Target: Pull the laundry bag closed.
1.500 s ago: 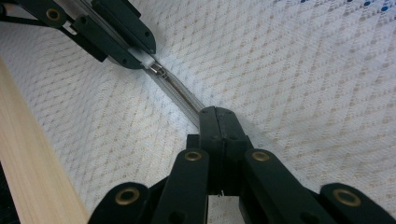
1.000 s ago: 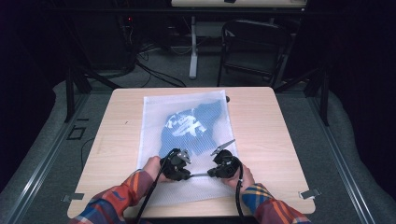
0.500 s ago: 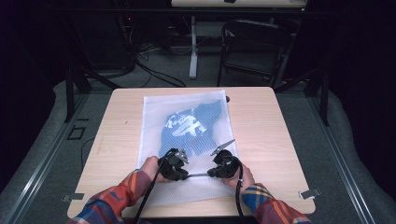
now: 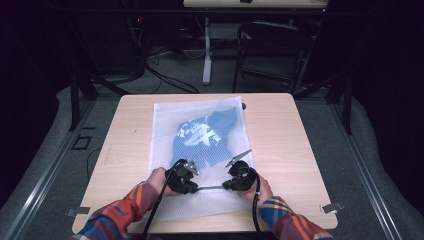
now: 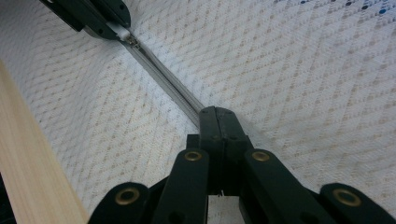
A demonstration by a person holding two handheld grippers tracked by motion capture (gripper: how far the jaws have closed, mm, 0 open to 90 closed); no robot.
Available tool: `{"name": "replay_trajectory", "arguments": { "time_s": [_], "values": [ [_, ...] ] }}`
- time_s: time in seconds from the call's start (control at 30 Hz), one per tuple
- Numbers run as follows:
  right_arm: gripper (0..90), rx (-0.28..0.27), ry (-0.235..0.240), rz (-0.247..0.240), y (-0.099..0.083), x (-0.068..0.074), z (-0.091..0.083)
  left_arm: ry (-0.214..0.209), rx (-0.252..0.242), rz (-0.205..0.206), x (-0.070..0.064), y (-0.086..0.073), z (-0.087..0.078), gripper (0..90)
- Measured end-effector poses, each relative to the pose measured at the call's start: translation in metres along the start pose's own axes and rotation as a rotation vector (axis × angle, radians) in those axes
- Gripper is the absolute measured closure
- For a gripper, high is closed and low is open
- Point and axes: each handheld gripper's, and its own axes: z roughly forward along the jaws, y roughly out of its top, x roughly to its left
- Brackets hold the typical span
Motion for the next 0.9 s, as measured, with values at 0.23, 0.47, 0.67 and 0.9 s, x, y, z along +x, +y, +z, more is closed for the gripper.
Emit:
{"name": "replay_trajectory", "arguments": {
  "time_s": [0.23, 0.47, 0.67, 0.9],
  "values": [
    [90.0, 0.000, 0.001, -0.002, 0.000, 0.000, 0.000, -0.001, -0.002, -0.013, 0.001, -0.004, -0.002, 81.8],
    [90.0, -0.002, 0.001, -0.005, 0.000, 0.000, 0.000, -0.001, 0.006, -0.011, 0.002, -0.005, -0.003, 81.7],
    [90.0, -0.014, 0.001, 0.003, -0.001, 0.000, 0.001, -0.004, 0.011, -0.018, 0.003, -0.008, -0.005, 81.7],
    [90.0, -0.015, 0.001, 0.003, -0.001, 0.000, 0.001, -0.002, 0.009, -0.028, 0.005, -0.012, -0.008, 81.7]
  ]
}}
